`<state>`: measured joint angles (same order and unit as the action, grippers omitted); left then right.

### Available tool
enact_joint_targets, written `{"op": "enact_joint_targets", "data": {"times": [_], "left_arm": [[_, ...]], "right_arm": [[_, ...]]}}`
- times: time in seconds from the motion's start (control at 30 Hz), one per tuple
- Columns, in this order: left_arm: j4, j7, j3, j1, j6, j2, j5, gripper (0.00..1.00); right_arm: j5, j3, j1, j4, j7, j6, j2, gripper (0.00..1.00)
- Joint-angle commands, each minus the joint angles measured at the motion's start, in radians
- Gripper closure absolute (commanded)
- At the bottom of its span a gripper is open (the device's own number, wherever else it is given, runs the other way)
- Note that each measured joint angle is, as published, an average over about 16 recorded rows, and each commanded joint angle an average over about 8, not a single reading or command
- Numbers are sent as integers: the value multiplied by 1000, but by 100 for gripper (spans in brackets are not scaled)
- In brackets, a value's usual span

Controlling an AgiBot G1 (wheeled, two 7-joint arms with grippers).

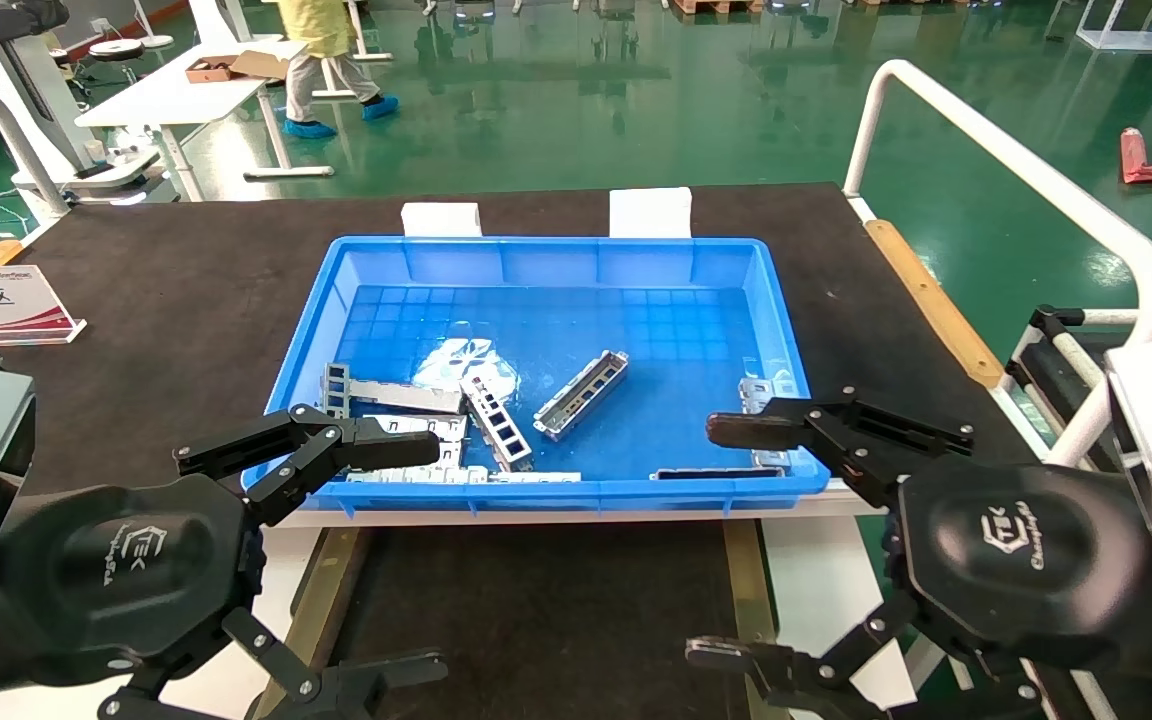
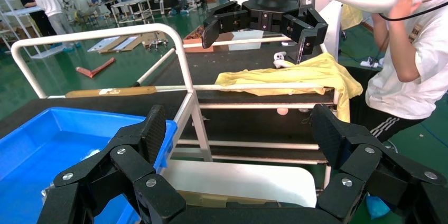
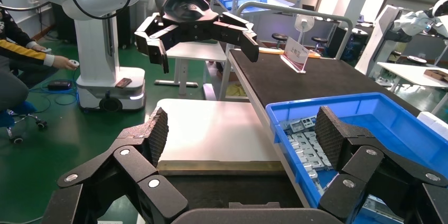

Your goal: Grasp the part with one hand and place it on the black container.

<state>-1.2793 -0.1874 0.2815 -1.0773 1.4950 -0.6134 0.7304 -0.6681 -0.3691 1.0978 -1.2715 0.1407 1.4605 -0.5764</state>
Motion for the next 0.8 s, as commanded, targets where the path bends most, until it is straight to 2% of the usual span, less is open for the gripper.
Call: {"op": "enact_joint_targets", "data": {"times": [0.03,0.8], "left_arm": [[0,0,0,0,0,0,0,0],[0,0,0,0,0,0,0,0]], "right_arm": [[0,0,0,0,0,0,0,0],[0,0,0,0,0,0,0,0]]}}
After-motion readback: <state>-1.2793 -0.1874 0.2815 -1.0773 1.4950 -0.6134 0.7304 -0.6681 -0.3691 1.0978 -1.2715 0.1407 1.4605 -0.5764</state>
